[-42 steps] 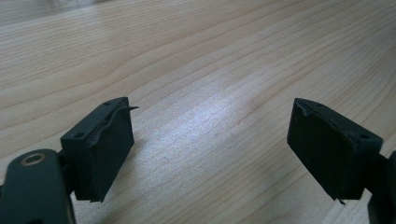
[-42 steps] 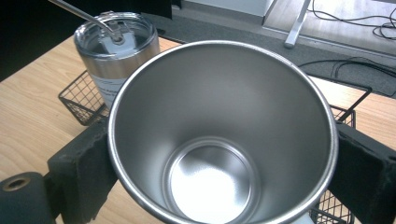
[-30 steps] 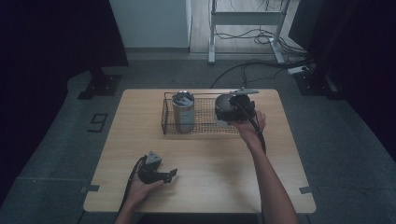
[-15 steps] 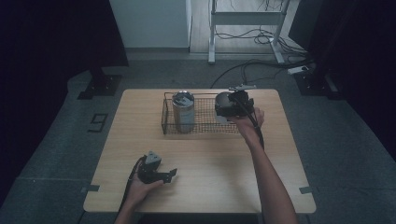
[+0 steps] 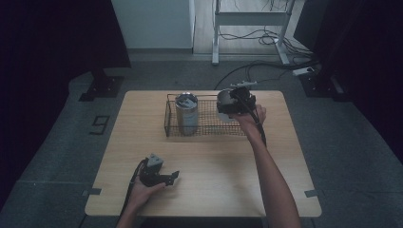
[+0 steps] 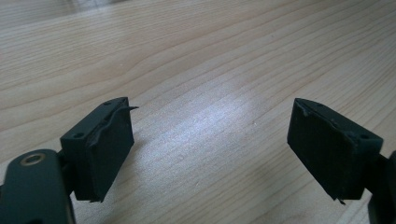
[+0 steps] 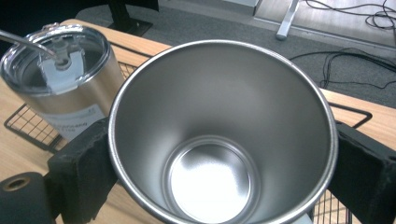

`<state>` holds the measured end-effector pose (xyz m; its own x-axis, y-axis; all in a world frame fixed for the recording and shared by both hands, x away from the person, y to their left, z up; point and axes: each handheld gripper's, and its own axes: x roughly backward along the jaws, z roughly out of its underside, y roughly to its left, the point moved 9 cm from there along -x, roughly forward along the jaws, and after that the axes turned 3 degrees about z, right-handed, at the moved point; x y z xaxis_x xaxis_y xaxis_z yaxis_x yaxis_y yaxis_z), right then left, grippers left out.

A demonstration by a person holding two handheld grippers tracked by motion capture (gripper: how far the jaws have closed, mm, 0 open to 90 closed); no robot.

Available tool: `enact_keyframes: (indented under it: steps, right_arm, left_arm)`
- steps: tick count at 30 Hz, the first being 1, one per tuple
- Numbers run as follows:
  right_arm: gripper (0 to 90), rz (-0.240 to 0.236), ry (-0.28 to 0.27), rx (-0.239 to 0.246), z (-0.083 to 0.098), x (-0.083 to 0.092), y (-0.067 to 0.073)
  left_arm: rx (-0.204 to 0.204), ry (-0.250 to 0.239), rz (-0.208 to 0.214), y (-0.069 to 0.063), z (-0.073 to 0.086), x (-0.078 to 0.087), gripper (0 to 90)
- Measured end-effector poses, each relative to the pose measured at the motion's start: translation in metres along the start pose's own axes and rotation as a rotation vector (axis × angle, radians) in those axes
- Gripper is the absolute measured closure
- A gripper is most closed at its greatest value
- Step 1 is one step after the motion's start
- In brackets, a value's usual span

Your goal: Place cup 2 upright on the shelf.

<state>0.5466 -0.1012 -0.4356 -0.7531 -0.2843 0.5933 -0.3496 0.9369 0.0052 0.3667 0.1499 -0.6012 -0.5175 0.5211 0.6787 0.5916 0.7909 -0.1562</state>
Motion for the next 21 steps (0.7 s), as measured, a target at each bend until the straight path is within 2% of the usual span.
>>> enact_keyframes:
  steps: [10, 21]
  right_arm:
    - [6.6, -0.001, 0.007, 0.009, -0.005, -0.008, -0.001]
    - [6.6, -0.001, 0.030, 0.007, -0.001, -0.030, -0.008]
  left_arm:
    - [0.004, 0.009, 0.014, -0.002, 0.001, -0.001, 14.6]
    - [0.003, 0.016, 0.012, 0.000, 0.002, -0.001, 14.6]
